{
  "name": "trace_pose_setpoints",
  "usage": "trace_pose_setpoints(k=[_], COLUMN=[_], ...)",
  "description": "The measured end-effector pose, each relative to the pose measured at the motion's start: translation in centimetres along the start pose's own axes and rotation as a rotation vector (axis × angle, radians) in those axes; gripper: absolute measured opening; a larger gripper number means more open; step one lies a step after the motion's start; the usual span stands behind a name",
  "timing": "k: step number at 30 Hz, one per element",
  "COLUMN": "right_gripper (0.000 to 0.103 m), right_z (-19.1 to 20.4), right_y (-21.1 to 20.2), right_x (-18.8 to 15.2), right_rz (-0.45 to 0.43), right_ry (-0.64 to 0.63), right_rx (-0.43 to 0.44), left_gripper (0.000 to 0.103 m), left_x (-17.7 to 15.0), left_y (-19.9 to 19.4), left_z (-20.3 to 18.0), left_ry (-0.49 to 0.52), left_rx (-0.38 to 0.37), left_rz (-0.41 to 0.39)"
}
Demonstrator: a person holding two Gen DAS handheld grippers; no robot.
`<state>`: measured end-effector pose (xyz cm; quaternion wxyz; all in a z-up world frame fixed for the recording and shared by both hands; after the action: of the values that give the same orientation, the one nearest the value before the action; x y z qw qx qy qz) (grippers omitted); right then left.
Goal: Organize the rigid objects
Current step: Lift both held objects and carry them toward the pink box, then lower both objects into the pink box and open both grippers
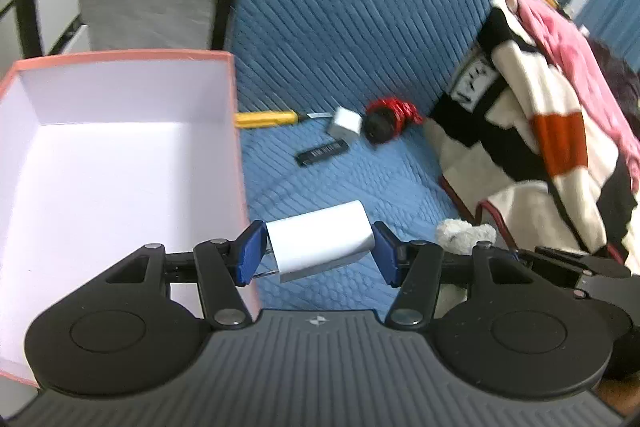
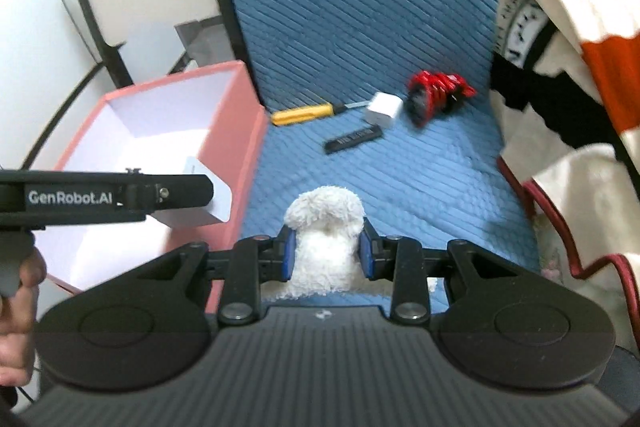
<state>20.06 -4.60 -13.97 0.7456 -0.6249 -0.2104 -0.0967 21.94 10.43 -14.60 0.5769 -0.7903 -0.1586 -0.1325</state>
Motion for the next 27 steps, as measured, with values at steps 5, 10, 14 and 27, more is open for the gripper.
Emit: trace_pose_setpoints(k=[5, 10, 14, 27], right_gripper=[0.034, 0.034, 0.034, 0.034], right_z=[3.1, 6.8, 10.1, 19.1], right_y=[-1.5, -2.6, -3.1, 5.1], right_x=[1.9, 4.7, 6.2, 4.3], right_rz=[-0.037, -0.087, -0.114, 0.053], right_ry=[-0.03, -0.091, -0.14, -0.318], right_rx=[0.033, 0.07, 0.104, 0.12], left_gripper=[0.062, 0.062, 0.062, 0.062], left_x=[1.3, 3.1, 3.9, -0.3], left_y=[-3.7, -8.2, -10.7, -8.7], left_z=[2.4, 5.3, 8.0, 20.0], left_ry=[-0.028, -0.064, -0.093, -0.28], left_rx=[0.025, 0.046, 0.074, 0.133], left_rz=[-0.034, -0.099, -0.132, -0.046])
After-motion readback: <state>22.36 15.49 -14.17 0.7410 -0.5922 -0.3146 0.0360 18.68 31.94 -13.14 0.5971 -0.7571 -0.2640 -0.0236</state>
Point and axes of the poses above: each gripper's, at about its wrist camera, not at the fingertips, and y roughly the way its jaws point, z to its left, x to its top, the point moved 4 cm from there along y, roughly the way its jaws point, and after that the axes turned 15 degrees about z, right-handed, at the moved point
